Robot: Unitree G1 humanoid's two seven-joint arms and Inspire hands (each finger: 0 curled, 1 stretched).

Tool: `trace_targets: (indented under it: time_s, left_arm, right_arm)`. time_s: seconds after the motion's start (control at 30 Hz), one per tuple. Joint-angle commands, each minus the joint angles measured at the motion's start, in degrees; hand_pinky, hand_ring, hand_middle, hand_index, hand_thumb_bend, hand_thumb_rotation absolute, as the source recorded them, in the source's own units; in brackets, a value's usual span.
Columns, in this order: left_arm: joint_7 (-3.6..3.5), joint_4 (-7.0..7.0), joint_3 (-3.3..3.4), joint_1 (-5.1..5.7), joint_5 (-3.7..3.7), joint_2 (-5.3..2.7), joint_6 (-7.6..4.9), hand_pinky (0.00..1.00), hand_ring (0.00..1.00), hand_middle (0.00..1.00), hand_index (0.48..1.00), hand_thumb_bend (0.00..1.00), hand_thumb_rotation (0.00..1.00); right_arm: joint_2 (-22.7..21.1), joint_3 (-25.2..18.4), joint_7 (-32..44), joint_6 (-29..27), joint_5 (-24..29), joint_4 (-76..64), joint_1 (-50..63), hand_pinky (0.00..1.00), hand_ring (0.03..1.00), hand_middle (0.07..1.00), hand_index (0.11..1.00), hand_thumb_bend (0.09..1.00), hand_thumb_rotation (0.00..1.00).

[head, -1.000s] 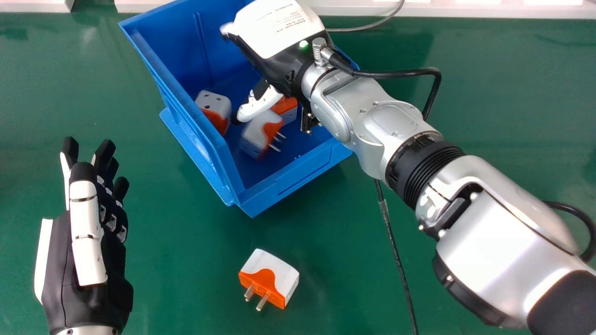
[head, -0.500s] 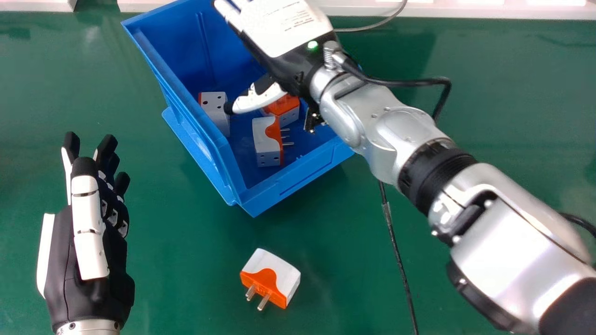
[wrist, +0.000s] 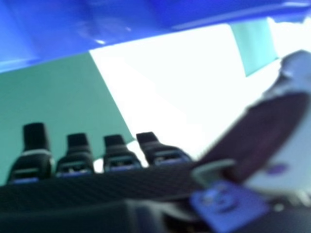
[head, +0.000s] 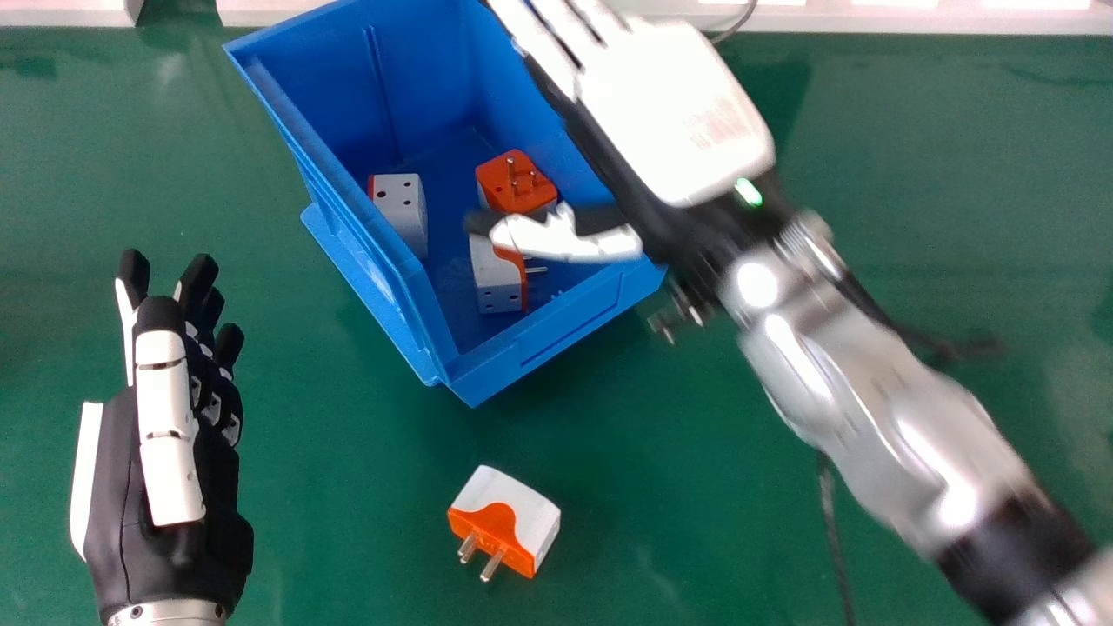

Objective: Pick all objects and put in blue box

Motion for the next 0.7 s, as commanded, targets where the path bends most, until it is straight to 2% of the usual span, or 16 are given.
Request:
trace_targets:
  time_s: [0.0,0.17,0.23,0.27,0.3,0.37,0.4,0.47,0.5,0.53,0.6,0.67]
  left_arm:
    - [-0.44,0.06,-0.10,0.89,0.14,-0.12,-2.02,1.00,1.00,0.99,1.000,0.40,0.99]
    - [-0.34,1.71,-0.17,1.22,0.94,-0.48,-3.79,1.00,1.00,0.99,1.000,0.41,1.00]
    - [-0.42,2.45,-0.26,1.12,0.94,-0.58,-4.33,1.00,1.00,0.98,1.000,0.42,1.00]
    - [-0.74,2.77,-0.38,1.05,0.81,-0.40,-4.40,1.00,1.00,0.98,1.000,0.42,1.00]
    - [-0.61,3.08,-0.38,0.88,0.53,-0.62,-4.47,1.00,1.00,0.99,1.000,0.42,1.00]
    - [-0.56,3.78,-0.43,0.52,0.45,-0.71,-4.89,1.00,1.00,0.98,1.000,0.42,0.98]
    - [-0.49,4.03,-0.47,0.36,0.52,-0.72,-5.02,1.00,1.00,0.98,1.000,0.42,0.98]
    - [-0.29,4.68,-0.49,0.03,1.12,-0.67,-5.47,1.00,1.00,0.97,1.000,0.42,0.97]
    - [-0.13,4.75,-0.52,-0.06,1.33,-0.60,-5.19,1.00,1.00,0.97,1.000,0.43,0.97]
    - [-0.25,5.17,-0.45,-0.29,1.13,-0.67,-5.52,1.00,1.00,0.97,1.000,0.44,0.97]
    - [-0.28,5.70,-0.43,-0.63,1.23,-0.64,-5.89,1.00,1.00,0.98,1.000,0.43,0.97]
    - [-0.25,6.17,-0.42,-0.93,1.39,-0.67,-6.40,1.00,1.00,0.98,1.000,0.43,0.97]
  right_arm:
    - [-1.4,-2.8,-2.1,-2.6,1.7,-8.0,7.3,0.83,0.934,0.971,0.970,0.444,0.90]
    - [-3.1,-5.6,-4.7,-8.6,2.5,-15.6,21.8,0.72,0.862,0.905,0.890,0.424,0.74]
    - [-3.5,-6.2,-5.0,-10.5,2.4,-16.5,25.8,0.69,0.841,0.885,0.866,0.424,0.75]
    - [-3.7,-6.3,-5.5,-11.8,2.4,-16.0,27.6,0.68,0.834,0.877,0.857,0.424,0.75]
    - [-3.7,-6.3,-6.3,-12.9,1.9,-15.5,29.1,0.66,0.821,0.865,0.846,0.424,0.74]
    - [-3.7,-6.2,-7.9,-15.1,1.3,-13.4,31.2,0.62,0.780,0.833,0.812,0.435,0.70]
    - [-3.8,-6.1,-8.2,-15.8,0.9,-12.7,32.1,0.61,0.764,0.819,0.797,0.445,0.68]
    - [-3.9,-5.8,-9.0,-17.4,0.1,-10.8,33.2,0.59,0.746,0.801,0.778,0.453,0.67]
    - [-3.8,-5.6,-9.2,-18.0,-0.2,-9.9,33.5,0.58,0.735,0.786,0.760,0.456,0.65]
    - [-3.8,-5.4,-9.3,-19.0,-0.3,-8.9,33.6,0.57,0.724,0.774,0.746,0.459,0.66]
    - [-4.1,-4.8,-8.4,-20.0,-0.9,-7.5,33.8,0.57,0.728,0.776,0.744,0.455,0.69]
    - [-4.3,-4.3,-7.3,-20.7,-1.4,-6.6,33.8,0.56,0.718,0.772,0.743,0.447,0.67]
